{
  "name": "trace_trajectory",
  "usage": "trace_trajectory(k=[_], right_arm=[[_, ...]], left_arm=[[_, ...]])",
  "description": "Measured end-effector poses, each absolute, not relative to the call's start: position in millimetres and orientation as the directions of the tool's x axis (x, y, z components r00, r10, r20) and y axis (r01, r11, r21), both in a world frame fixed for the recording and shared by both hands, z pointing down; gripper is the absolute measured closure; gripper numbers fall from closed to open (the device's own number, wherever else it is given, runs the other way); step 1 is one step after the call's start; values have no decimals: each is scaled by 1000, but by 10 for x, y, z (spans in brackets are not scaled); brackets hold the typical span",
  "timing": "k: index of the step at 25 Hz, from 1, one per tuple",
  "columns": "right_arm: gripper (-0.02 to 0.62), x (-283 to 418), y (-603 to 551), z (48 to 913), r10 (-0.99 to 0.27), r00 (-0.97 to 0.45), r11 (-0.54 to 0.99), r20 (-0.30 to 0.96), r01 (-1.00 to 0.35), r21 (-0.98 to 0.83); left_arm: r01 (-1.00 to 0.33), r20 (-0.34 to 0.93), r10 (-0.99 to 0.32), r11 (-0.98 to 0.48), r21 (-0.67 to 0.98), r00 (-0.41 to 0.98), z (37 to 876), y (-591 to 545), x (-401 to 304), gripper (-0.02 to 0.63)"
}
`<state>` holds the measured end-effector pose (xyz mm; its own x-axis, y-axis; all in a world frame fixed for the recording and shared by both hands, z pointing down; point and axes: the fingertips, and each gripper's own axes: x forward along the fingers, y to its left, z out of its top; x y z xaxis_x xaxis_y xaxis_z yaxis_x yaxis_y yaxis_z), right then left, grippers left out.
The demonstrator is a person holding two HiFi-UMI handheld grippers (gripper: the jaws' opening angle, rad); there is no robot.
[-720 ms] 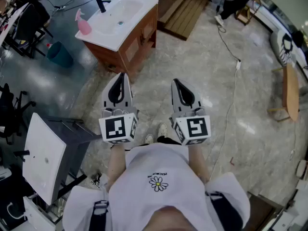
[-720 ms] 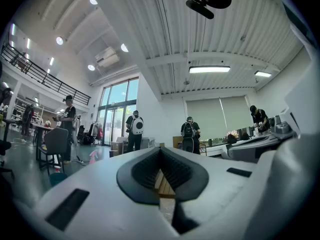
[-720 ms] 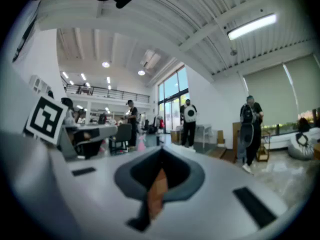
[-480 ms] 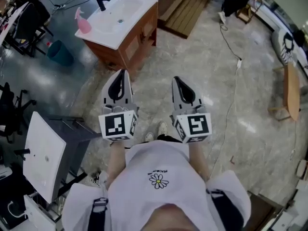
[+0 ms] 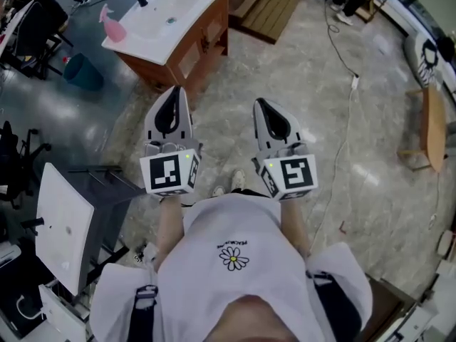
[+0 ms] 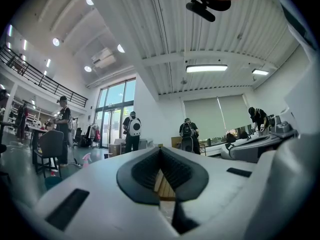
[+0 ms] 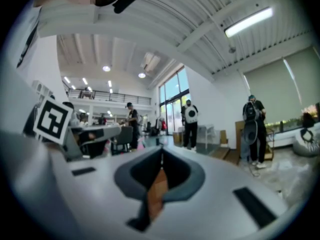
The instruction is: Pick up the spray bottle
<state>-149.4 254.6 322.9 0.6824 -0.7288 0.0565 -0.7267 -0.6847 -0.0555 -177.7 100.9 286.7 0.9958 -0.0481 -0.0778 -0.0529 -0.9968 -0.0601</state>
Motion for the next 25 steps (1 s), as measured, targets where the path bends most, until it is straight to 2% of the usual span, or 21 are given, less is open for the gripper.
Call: trace_trajectory(k=[16,25], right_arm=[[566,-974,2833,3200,-724,689,-689,16,-723,-45],[566,-420,2853,3240,-671,741,-741,14,-671,-23]], left_arm=[[-97,-155,-87,-993,-60,984,2756,989,-1313,588],[-91,-152,-82,-994,-55,985,2903,761,-708,588]])
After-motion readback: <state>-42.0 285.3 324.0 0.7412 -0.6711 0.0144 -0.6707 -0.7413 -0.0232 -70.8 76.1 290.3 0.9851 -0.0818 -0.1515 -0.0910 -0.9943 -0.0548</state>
